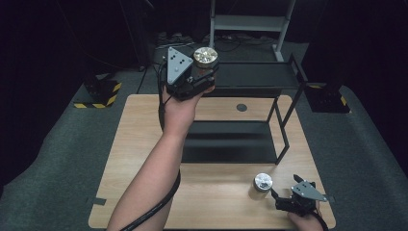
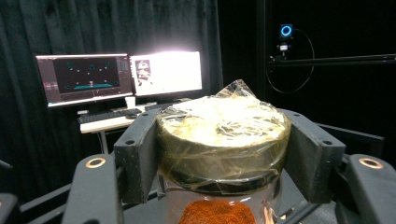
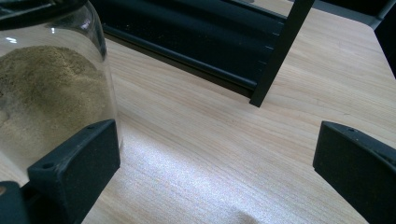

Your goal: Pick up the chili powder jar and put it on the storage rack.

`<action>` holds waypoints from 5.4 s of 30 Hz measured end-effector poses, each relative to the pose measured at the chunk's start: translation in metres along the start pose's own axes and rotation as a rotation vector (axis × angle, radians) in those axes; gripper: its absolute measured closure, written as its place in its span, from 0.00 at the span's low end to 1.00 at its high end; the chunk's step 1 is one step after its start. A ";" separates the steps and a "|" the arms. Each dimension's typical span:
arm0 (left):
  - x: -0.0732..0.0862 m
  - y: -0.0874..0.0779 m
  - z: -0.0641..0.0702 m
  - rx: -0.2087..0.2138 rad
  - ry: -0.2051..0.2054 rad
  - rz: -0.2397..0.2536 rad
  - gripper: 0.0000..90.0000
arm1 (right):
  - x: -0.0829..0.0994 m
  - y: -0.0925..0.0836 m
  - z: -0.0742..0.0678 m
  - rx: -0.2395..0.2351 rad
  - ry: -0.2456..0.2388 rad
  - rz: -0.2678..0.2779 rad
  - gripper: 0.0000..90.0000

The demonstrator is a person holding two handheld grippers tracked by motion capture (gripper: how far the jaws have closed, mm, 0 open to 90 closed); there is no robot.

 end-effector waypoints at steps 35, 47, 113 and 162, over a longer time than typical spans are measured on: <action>0.009 0.030 -0.012 -0.044 -0.025 -0.057 0.38 | 0.001 -0.001 0.000 -0.007 -0.001 0.009 0.00; 0.014 0.034 -0.013 -0.049 -0.047 -0.057 0.38 | 0.001 -0.001 0.001 -0.009 -0.002 0.010 0.00; 0.031 -0.078 0.016 -0.044 0.024 -0.064 0.00 | 0.000 0.000 -0.004 0.000 -0.036 0.001 0.00; 0.176 -0.164 0.046 -0.010 -0.002 -0.261 0.00 | 0.000 0.000 -0.006 0.006 -0.044 -0.001 0.00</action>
Point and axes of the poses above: each handheld gripper's, and its own axes: y roughly forward along the jaws, x roughly out of its underside, z roughly to its right, the point moved 4 cm from there along y, roughly forward along the jaws, and after that the axes turned 8 degrees about y, right-handed, at the moved point
